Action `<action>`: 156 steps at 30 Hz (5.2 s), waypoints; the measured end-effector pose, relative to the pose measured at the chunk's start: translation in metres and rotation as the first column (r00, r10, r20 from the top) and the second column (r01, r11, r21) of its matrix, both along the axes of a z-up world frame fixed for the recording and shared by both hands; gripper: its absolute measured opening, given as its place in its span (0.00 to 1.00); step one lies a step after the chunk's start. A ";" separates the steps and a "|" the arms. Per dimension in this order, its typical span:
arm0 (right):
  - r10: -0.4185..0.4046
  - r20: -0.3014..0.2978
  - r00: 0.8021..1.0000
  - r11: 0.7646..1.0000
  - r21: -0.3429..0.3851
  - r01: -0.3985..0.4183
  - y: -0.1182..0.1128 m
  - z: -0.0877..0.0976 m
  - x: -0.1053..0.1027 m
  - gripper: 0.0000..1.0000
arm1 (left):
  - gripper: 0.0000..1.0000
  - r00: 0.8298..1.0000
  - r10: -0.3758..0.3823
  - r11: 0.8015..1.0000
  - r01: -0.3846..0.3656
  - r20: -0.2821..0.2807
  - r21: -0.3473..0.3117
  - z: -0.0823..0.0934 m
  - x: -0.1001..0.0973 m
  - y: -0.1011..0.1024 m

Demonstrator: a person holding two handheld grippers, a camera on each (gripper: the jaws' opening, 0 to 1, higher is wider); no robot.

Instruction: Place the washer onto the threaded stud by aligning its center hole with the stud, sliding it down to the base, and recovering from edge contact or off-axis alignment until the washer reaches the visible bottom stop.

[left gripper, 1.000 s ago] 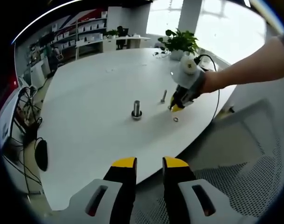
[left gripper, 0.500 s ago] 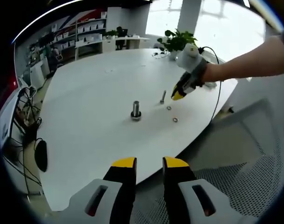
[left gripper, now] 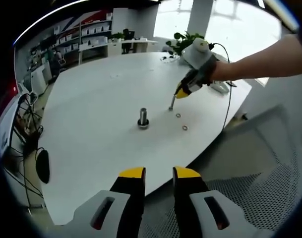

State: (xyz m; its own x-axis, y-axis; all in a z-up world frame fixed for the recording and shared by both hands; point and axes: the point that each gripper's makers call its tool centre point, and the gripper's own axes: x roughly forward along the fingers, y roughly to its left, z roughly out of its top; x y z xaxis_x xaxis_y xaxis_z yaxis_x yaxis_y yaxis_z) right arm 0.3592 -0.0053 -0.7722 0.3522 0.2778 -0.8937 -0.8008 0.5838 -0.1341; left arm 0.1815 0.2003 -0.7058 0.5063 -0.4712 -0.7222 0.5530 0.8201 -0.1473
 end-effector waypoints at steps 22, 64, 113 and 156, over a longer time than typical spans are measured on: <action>0.034 -0.024 0.999 0.998 -0.047 -0.035 0.005 -0.011 0.002 0.14 | 0.20 1.000 -0.006 1.000 0.006 0.000 -0.003 0.000 -0.001 -0.001; 0.075 -0.136 0.988 0.989 -0.113 -0.090 -0.005 -0.058 -0.007 0.16 | 0.20 1.000 0.022 1.000 -0.022 -0.019 -0.012 -0.002 0.000 0.001; 0.172 -0.167 0.971 0.975 -0.108 -0.192 -0.020 -0.069 -0.058 0.14 | 0.20 0.999 0.033 0.999 -0.033 -0.006 -0.008 -0.001 0.002 0.004; 0.315 -0.258 0.913 0.913 -0.179 -0.366 -0.026 -0.070 -0.065 0.17 | 0.19 1.000 0.024 1.000 -0.024 -0.005 -0.004 -0.001 0.002 0.003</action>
State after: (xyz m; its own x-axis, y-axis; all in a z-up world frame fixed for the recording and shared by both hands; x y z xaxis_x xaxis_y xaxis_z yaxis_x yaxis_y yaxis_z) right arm 0.2946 -0.0311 -0.8423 0.0598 0.1341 -0.9892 -0.9690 0.2458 -0.0253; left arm 0.1831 0.2030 -0.7065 0.5139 -0.4615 -0.7231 0.5324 0.8325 -0.1530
